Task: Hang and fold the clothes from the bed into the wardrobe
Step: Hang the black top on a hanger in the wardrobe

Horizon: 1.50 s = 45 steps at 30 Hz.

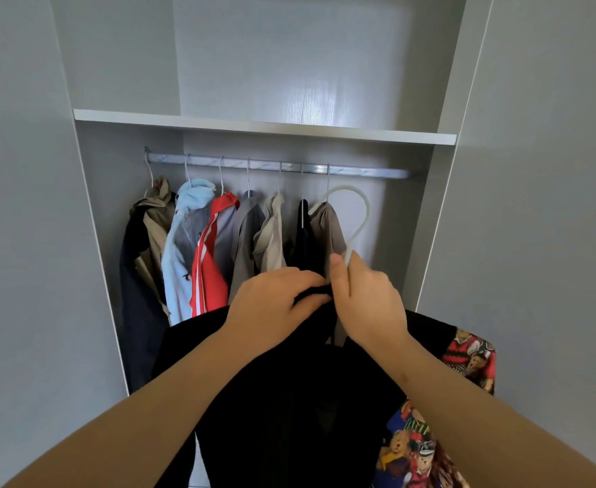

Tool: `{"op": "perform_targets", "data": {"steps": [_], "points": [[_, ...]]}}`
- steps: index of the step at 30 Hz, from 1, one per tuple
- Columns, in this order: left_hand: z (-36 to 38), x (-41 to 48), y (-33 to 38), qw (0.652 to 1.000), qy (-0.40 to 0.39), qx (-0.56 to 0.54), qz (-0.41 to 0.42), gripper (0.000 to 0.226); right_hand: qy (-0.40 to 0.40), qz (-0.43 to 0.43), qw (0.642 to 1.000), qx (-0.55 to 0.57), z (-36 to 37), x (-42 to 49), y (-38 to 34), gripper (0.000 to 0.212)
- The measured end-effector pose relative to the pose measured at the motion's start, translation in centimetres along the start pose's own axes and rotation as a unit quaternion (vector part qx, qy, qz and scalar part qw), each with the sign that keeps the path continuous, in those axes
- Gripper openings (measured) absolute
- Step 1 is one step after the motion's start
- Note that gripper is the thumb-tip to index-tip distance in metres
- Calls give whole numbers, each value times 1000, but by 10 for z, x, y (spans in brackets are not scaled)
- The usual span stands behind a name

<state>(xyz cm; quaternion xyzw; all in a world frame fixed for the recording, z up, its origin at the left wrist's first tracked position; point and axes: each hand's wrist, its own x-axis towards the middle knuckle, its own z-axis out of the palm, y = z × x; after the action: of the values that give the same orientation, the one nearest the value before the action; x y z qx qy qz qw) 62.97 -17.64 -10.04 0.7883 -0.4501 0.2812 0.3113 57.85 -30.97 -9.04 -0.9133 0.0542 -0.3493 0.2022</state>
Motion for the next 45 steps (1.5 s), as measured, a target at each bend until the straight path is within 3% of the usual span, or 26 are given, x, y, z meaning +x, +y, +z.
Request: {"op": "perform_targets", "data": {"steps": [6, 11, 17, 20, 24, 31, 38, 41, 43, 45], "points": [[-9, -9, -27, 998, -55, 6, 18, 20, 7, 60, 996, 63, -11, -3, 26, 39], [-18, 0, -35, 986, -165, 16, -1, 25, 33, 73, 993, 82, -12, -2, 41, 39], [-27, -14, -59, 985, -153, 72, -35, 20, 78, 138, 980, 121, -18, 1, 61, 45], [-26, -9, -57, 970, -221, 83, -63, 16, 75, 162, 971, 156, -10, -1, 60, 46], [-2, -1, -35, 959, -274, 68, -36, 17, 54, 145, 973, 171, 4, -4, 48, 47], [6, -1, -26, 991, -117, 27, -54, 24, 64, 71, 978, 184, -4, -5, 51, 48], [3, -2, -30, 998, -18, 41, -54, 23, 53, 58, 996, 43, -12, -16, 73, 47], [8, -2, -27, 998, 0, 0, -59, 16, 51, -37, 995, -72, -9, -17, 64, 43], [9, -1, -27, 998, -3, -31, -61, 13, 3, -63, 998, -26, -9, -14, 54, 40], [9, -1, -28, 997, -19, -54, -57, 11, -64, -6, 996, 57, -10, -8, 51, 38]]}}
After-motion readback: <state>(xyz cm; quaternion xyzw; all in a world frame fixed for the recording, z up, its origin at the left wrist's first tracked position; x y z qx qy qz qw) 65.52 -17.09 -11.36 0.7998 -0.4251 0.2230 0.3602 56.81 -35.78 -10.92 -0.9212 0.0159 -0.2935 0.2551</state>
